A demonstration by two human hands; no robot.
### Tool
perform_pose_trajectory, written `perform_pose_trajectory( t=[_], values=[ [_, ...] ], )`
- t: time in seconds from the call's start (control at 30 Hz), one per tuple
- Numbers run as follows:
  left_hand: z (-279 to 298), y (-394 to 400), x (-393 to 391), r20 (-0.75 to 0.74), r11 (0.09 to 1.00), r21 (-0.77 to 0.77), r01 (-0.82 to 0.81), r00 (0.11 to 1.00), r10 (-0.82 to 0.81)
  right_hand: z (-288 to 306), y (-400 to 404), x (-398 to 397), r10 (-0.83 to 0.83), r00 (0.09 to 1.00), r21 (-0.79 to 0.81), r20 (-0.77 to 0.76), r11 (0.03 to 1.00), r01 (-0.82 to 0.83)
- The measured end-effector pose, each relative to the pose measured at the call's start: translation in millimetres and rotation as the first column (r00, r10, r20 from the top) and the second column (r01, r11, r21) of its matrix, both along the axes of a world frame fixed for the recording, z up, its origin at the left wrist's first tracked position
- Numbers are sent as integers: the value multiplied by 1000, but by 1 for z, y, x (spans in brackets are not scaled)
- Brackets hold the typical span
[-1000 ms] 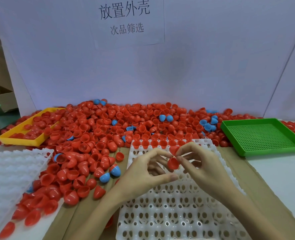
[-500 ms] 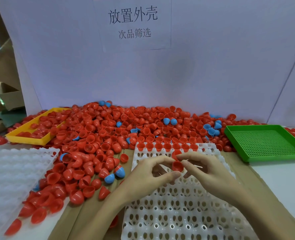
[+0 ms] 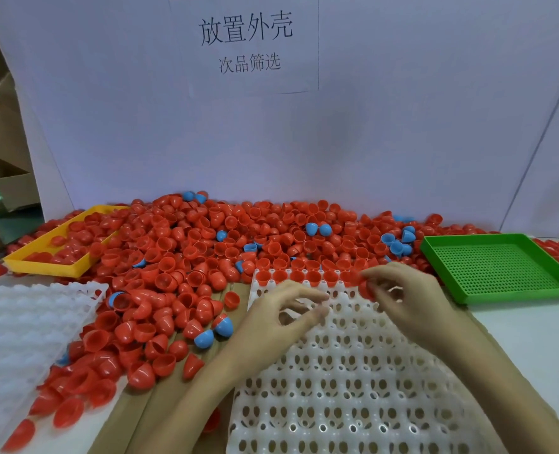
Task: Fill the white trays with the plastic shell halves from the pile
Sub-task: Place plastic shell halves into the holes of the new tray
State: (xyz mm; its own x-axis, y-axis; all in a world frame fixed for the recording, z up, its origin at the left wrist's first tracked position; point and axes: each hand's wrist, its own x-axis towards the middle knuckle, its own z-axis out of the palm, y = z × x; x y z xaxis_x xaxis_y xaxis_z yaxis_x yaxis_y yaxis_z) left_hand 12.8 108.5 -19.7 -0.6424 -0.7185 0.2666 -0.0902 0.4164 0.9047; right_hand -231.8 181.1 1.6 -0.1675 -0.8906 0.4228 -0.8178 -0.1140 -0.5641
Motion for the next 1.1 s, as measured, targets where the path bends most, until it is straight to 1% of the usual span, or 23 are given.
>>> perform_pose_trajectory(
  t=[0.07, 0.17, 0.23, 0.37, 0.47, 0.57, 0.6, 0.67, 0.73, 0.83, 0.9, 1.0, 1.1],
  values=[
    [1, -6, 2, -16, 994, -40, -101, 995, 100, -1, -13, -19, -110, 987, 6, -116, 994, 112],
    [-1, -19, 9, -11, 955, -132, -264, 964, 265, -7, -31, -38, -210, 956, 61, -203, 972, 226],
    [-3, -28, 15, 16, 916, -194, -351, 933, 361, -9, -36, -43, -227, 949, 95, -219, 963, 252],
    [-7, -44, 25, 66, 858, -241, -453, 875, 480, -10, -38, -46, -222, 953, 114, -207, 962, 249],
    [-14, -56, 32, 114, 782, -353, -514, 806, 581, -9, -33, -45, -216, 959, 123, -184, 963, 240],
    [-21, -65, 41, 233, 680, -530, -507, 684, 691, -12, -24, -43, -181, 966, 137, -185, 968, 208],
    [-22, -68, 43, 282, 665, -570, -482, 646, 710, -13, -21, -42, -158, 966, 156, -205, 969, 192],
    [-25, -73, 45, 379, 683, -593, -427, 600, 704, -13, -19, -41, -95, 971, 198, -221, 970, 141],
    [-28, -78, 47, 427, 709, -594, -380, 599, 678, -13, -21, -40, -31, 977, 250, -211, 965, 84],
    [-31, -86, 48, 449, 734, -590, -337, 619, 645, -18, -24, -43, 24, 969, 394, -247, 916, 77],
    [-34, -90, 47, 485, 738, -601, -307, 593, 643, -21, -25, -46, 50, 962, 460, -269, 884, 83],
    [-33, -95, 44, 510, 729, -608, -313, 550, 662, -28, -25, -51, 75, 939, 497, -336, 861, 109],
    [-32, -102, 40, 514, 719, -622, -312, 530, 675, -33, -24, -51, 70, 928, 488, -367, 864, 128]
  ],
)
